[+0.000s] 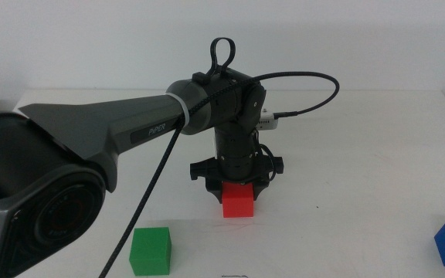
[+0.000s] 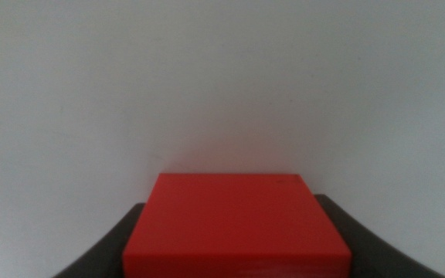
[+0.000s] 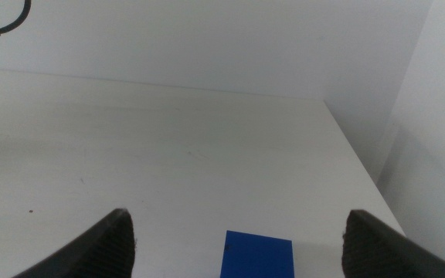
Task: Stack red cubes first, then green, then blue cubes in a specific spot.
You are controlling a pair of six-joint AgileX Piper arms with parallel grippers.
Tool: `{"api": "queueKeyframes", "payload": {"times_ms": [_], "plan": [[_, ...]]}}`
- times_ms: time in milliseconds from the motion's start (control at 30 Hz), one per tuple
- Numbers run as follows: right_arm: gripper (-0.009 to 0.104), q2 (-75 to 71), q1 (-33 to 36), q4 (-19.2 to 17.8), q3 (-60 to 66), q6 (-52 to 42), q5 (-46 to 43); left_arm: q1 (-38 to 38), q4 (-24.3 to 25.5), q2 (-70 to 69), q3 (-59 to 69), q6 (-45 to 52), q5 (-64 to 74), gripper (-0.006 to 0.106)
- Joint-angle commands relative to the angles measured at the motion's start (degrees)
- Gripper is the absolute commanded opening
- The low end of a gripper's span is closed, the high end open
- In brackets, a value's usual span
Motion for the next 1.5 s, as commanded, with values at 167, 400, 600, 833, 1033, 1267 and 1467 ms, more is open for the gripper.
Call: {"api": "queueKeyframes", "payload": {"times_ms": [167,400,600,833,1033,1267,1467], "plan": [[0.082,-1.1,-0.3,-0.7,-1.0,-0.5,-4.6,-0.2,-0.9,-3.6,-1.6,0.2,0.9,0.0],[0.082,-1.1,-0.3,-0.7,-1.0,-0.5,-4.6,-0.2,-2.6,-3.6,-1.6,0.8,1.7,0.004],[0.082,-1.1,-0.3,-0.7,-1.0,-0.5,-4.6,-0.2,-2.6,-3.6,-1.6,2.2,2.3,0.023],[0.082,-1.1,-0.3,-0.7,-1.0,-0.5,-4.6,-0.1,-2.7,-3.6,-1.6,3.5,2.2,0.071],[0.082,-1.1,-0.3,-0.7,-1.0,-0.5,-4.6,-0.1,-3.1,-5.1,-1.7,4.3,2.5,0.094],[0.082,-1.1,-0.3,-0.7,-1.0,-0.5,-4.6,1.2,2.5,-15.9,-1.7,7.2,8.5,0.094],[0.082,-1.1,-0.3,-0.7,-1.0,-0.5,-4.6,5.4,7.5,-26.4,4.6,9.5,13.6,0.094]]}}
